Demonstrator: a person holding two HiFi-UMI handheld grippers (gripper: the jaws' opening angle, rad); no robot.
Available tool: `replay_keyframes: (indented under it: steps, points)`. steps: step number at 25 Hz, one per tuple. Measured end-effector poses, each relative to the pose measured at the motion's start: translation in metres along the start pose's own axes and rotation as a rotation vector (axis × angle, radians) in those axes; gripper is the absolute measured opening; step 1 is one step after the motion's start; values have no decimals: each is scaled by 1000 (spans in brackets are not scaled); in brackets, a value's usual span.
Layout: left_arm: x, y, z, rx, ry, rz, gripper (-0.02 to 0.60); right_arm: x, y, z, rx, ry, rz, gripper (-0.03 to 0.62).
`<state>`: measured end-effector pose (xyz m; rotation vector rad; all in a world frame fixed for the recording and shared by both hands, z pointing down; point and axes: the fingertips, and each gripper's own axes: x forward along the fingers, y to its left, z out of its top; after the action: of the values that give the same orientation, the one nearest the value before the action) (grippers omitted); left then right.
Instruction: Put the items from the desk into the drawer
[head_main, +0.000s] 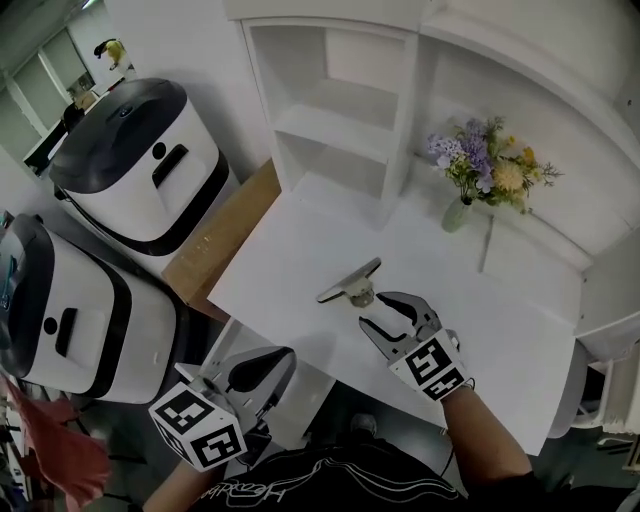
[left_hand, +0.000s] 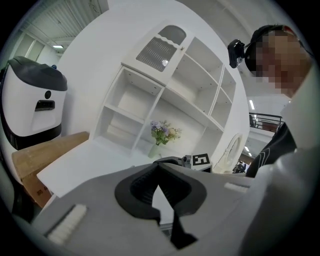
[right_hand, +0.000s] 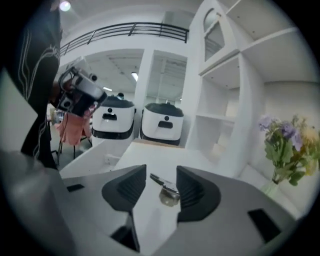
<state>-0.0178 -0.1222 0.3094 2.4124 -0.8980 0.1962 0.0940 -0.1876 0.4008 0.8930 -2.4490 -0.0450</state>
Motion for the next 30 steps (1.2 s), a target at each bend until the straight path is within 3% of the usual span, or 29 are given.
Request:
replay_keyframes:
  steps: [9, 15, 18, 24, 30]
  points:
    - [-1, 23, -7, -65, -14, 87, 8, 62, -21, -65, -438, 248, 44, 163]
    - [-9, 32, -14, -87, -13, 135, 8, 81, -22, -82, -784, 331, 41, 152]
    - [-9, 35, -18, -59, 0, 152, 8, 89, -23, -88, -935, 362, 31, 131]
    - [-11, 39, -21, -69, 5, 153, 8, 96, -22, -88, -1052, 365, 19, 56]
    - [-17, 43, -24, -1, 31, 173, 9, 97, -24, -90, -1094, 376, -1, 21]
